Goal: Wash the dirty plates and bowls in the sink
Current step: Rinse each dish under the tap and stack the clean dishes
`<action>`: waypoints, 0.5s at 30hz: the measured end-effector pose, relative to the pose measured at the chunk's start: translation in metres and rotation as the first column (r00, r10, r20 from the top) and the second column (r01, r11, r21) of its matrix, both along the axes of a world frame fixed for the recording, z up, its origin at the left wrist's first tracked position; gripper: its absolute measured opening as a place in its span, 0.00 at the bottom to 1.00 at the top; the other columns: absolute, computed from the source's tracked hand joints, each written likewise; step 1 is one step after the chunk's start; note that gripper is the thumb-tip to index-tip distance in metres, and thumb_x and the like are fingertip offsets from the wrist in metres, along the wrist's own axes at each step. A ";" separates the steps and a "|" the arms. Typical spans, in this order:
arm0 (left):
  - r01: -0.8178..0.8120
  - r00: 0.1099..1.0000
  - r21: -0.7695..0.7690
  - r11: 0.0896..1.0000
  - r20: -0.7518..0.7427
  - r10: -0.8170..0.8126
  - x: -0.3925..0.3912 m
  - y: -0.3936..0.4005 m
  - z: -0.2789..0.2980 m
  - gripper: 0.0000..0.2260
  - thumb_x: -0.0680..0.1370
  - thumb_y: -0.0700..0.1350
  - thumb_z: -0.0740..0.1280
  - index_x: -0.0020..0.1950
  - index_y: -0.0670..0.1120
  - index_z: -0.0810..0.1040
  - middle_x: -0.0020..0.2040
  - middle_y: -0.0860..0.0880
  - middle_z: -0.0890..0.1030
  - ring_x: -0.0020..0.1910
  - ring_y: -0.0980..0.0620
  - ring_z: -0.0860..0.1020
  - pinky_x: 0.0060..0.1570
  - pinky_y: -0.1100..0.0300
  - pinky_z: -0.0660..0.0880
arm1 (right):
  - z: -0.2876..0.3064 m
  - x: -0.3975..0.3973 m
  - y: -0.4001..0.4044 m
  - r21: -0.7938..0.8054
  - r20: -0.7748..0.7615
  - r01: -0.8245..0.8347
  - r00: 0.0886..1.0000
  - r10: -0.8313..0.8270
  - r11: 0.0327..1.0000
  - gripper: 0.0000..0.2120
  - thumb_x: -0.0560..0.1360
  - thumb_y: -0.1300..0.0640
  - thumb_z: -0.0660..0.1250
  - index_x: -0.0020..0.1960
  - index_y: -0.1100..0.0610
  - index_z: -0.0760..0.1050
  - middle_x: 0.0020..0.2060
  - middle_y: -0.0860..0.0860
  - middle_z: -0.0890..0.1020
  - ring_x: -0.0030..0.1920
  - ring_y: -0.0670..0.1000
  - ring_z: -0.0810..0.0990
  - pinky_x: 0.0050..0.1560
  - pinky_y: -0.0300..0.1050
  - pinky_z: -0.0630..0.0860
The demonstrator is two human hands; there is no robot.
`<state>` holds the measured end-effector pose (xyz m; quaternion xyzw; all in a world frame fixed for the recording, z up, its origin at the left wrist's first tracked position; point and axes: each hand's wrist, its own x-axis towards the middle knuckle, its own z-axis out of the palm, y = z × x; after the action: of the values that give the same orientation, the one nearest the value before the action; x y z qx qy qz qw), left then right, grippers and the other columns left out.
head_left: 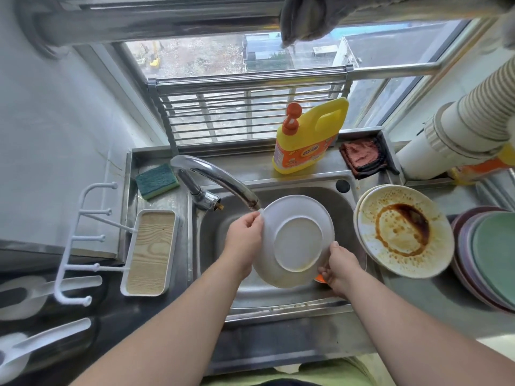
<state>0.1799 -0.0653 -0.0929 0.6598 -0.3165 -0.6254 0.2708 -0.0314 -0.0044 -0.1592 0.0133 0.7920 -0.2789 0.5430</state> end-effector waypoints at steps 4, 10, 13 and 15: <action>0.022 1.000 0.031 0.999 -0.011 -0.022 -0.008 -0.023 0.009 0.08 0.83 0.52 0.68 0.53 0.53 0.86 0.51 0.51 0.88 0.53 0.49 0.85 0.58 0.46 0.83 | 0.002 0.000 0.003 0.095 0.103 -0.025 0.995 0.015 0.995 0.15 0.85 0.45 0.58 0.53 0.52 0.80 0.36 0.52 0.74 0.25 0.48 0.65 0.23 0.37 0.61; 0.014 0.995 0.164 0.986 -0.100 0.002 -0.011 -0.040 0.014 0.17 0.86 0.43 0.61 0.41 0.51 0.85 0.44 0.48 0.84 0.46 0.45 0.80 0.53 0.48 0.77 | 0.013 -0.003 0.002 0.089 0.169 -0.049 0.985 0.034 0.995 0.17 0.85 0.43 0.57 0.44 0.50 0.75 0.26 0.49 0.66 0.22 0.46 0.59 0.26 0.35 0.53; -0.146 0.959 0.301 0.942 -0.190 0.210 -0.011 -0.041 0.016 0.10 0.86 0.39 0.63 0.49 0.42 0.81 0.42 0.43 0.86 0.42 0.43 0.83 0.53 0.45 0.80 | 0.007 -0.002 -0.006 0.090 0.165 0.023 0.986 -0.038 0.996 0.20 0.86 0.42 0.55 0.44 0.53 0.74 0.24 0.50 0.67 0.19 0.48 0.59 0.32 0.39 0.60; -0.227 0.923 0.364 0.903 -0.216 0.319 -0.009 -0.040 0.015 0.09 0.85 0.37 0.62 0.48 0.39 0.81 0.39 0.41 0.87 0.40 0.42 0.84 0.46 0.44 0.80 | 0.002 0.000 -0.013 0.099 0.164 0.066 0.983 -0.082 0.993 0.21 0.87 0.43 0.56 0.47 0.57 0.75 0.26 0.52 0.71 0.17 0.48 0.61 0.35 0.41 0.65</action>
<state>0.1714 -0.1054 -0.0777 0.6422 -0.0704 -0.7092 0.2822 -0.0313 -0.0170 -0.1569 0.0914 0.7544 -0.2597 0.5958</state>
